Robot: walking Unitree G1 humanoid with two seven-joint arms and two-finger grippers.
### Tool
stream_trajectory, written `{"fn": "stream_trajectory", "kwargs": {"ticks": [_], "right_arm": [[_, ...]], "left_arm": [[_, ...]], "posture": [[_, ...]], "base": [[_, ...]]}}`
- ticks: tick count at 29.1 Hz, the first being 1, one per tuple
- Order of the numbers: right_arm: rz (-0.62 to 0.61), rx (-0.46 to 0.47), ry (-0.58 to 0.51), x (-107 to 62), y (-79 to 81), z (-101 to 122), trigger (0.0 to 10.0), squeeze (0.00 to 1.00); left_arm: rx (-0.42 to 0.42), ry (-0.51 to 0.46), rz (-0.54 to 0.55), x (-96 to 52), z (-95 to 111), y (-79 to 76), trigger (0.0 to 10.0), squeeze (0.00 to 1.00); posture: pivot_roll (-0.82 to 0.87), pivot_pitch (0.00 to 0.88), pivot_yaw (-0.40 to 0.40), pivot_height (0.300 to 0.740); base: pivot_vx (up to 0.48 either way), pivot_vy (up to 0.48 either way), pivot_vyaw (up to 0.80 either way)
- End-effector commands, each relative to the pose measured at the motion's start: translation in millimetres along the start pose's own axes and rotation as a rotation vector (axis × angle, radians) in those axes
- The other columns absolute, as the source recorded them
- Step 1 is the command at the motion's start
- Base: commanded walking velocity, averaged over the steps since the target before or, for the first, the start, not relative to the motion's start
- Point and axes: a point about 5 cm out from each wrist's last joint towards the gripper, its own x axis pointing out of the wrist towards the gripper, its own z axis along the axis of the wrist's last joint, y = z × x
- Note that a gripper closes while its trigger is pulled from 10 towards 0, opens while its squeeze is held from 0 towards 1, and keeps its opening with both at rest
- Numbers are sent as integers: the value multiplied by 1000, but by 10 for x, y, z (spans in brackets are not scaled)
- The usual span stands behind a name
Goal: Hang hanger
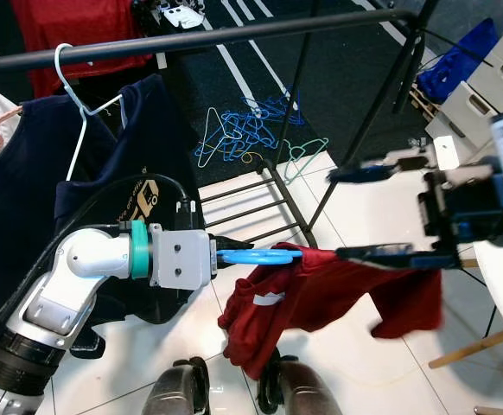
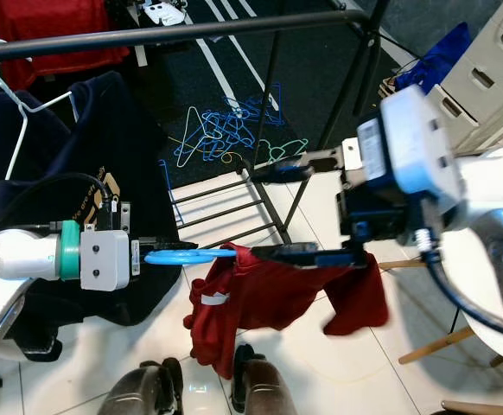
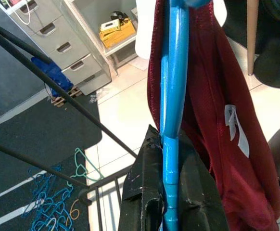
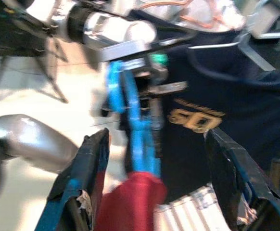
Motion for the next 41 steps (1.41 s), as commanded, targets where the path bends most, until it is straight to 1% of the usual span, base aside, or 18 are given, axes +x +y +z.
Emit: {"fn": "stream_trajectory", "kwargs": {"ticks": [1,3,7,10,12,16,19,21,23,26,28,29,30,33,36,37,40,41], "right_arm": [[38,43,-2,94,103,-72,10000,0],[43,77,-3,160,147,-165,10000,0],[47,91,-9,219,149,-230,10000,0],[61,69,48,276,112,-376,10000,0],[62,59,75,278,91,-425,10000,0],[64,10,196,197,-43,-561,10000,0],[70,-7,224,169,-81,-567,10000,0],[70,-7,224,169,-81,-567,10000,0],[87,-21,240,158,-142,-567,10000,0],[90,-39,229,227,-179,-574,10000,0],[90,-39,229,227,-179,-574,10000,0],[76,-64,217,317,-210,-609,10000,0],[76,-64,217,317,-210,-609,10000,0],[56,-110,201,445,-260,-651,10000,0],[57,-121,197,478,-267,-659,10000,0],[64,-127,194,519,-265,-673,10000,0],[64,-127,194,519,-265,-673,10000,0],[75,-133,195,566,-259,-700,10000,0]], "left_arm": [[22,-21,0,7,35,15,10000,0],[25,-22,-1,6,38,27,10000,0],[32,-23,-5,5,41,46,10000,0],[48,-28,-11,-5,67,84,10000,0],[55,-30,-14,-12,81,95,10000,0],[62,-37,-23,-45,112,88,10000,0],[58,-38,-25,-37,107,70,10000,0],[58,-38,-25,-37,107,70,10000,0],[55,-51,-22,-7,126,58,10000,0],[56,-59,-19,11,144,66,10000,0],[56,-59,-19,11,144,66,10000,0],[54,-59,-16,14,144,78,10000,0],[54,-59,-16,14,144,78,10000,0],[50,-56,-13,14,136,85,10000,0],[49,-56,-13,14,133,84,10000,0],[47,-55,-12,16,129,84,10000,0],[47,-55,-12,16,129,84,10000,0],[46,-55,-11,23,124,84,10000,0]], "posture": [[-148,136,27,740],[-145,133,33,740],[-139,129,40,740],[-124,123,41,740],[-123,123,41,740],[-124,125,35,740],[-126,126,33,740],[-126,126,33,740],[-129,127,20,740],[-125,128,19,740],[-125,128,19,740],[-122,127,22,740],[-122,127,22,740],[-120,127,24,740],[-120,127,24,740],[-121,127,24,740],[-121,127,24,740],[-119,127,23,740]], "base": [[0,0,0],[0,0,0],[0,0,0],[0,0,0],[0,0,0],[0,0,0],[0,0,0],[0,0,0],[0,0,0],[0,0,0],[0,0,0],[0,0,0],[0,0,0],[0,0,0],[0,0,0],[0,0,0],[0,0,0],[0,0,0]]}}
